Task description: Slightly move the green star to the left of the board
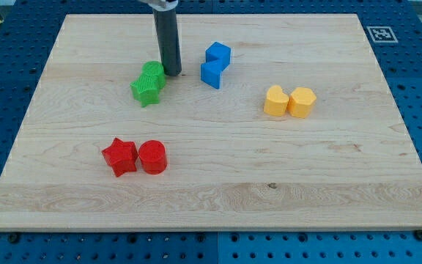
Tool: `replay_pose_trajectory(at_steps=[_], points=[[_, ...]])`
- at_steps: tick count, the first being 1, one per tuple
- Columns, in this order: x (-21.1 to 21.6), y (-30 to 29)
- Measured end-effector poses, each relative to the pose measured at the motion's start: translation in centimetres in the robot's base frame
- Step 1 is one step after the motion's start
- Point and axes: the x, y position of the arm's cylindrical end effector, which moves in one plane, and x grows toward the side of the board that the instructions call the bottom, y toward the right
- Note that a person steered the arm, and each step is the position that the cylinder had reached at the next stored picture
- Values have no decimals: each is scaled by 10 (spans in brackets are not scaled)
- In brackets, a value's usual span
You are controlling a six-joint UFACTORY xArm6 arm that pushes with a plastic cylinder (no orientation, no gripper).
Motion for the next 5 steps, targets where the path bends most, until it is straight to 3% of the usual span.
replay_pose_trajectory(at_steps=[2, 5], points=[[42, 0], [43, -26]])
